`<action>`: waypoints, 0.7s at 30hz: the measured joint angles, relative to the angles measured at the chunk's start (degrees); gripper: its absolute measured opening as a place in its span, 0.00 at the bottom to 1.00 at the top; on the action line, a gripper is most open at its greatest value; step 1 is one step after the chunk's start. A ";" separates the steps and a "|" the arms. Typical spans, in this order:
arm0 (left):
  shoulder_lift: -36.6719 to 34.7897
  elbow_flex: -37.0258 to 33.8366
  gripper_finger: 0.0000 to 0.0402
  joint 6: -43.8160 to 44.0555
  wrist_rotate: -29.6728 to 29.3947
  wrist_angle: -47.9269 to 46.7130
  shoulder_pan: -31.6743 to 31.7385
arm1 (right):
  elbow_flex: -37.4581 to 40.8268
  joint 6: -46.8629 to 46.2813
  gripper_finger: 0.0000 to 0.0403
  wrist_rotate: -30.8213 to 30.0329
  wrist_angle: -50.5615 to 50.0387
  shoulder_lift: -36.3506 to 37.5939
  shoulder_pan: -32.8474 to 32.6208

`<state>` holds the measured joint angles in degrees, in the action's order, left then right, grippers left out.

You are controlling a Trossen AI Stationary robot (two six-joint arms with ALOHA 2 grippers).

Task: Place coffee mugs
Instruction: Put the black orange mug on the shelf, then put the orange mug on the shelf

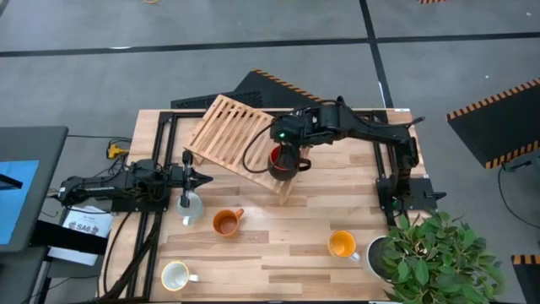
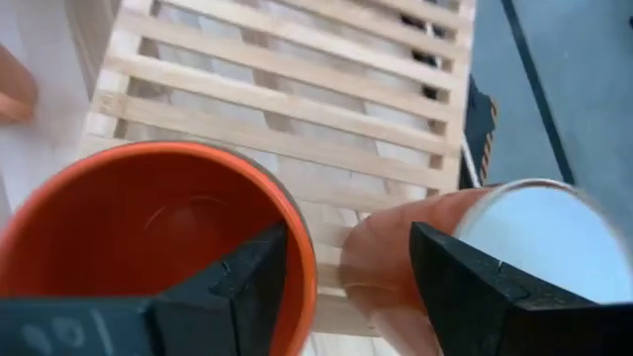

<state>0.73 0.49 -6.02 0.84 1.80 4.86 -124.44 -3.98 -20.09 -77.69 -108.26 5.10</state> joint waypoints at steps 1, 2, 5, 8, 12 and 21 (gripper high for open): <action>0.01 -0.01 0.00 0.01 0.00 0.02 0.00 | -0.57 0.36 0.59 0.00 -0.16 0.28 0.01; 0.01 0.00 0.00 0.00 0.00 0.01 0.00 | -1.40 0.80 0.59 -0.02 0.07 0.42 -0.07; 0.02 -0.01 0.00 0.00 0.00 0.01 0.00 | -4.52 1.69 0.59 0.00 -1.63 0.75 -0.09; 0.02 0.00 0.00 0.02 0.00 0.02 0.00 | -6.97 2.44 0.59 0.01 -1.72 1.71 -0.09; 0.02 0.00 0.00 0.01 0.02 0.01 0.00 | -7.39 1.50 0.59 0.04 -4.61 4.15 -0.66; 0.02 0.00 0.00 0.01 -0.06 0.01 0.00 | 1.27 -4.65 0.59 -2.56 -7.89 12.93 -4.31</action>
<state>0.75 0.49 -6.01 0.79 1.82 4.86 -123.17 -8.63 -22.65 -85.58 -95.33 0.79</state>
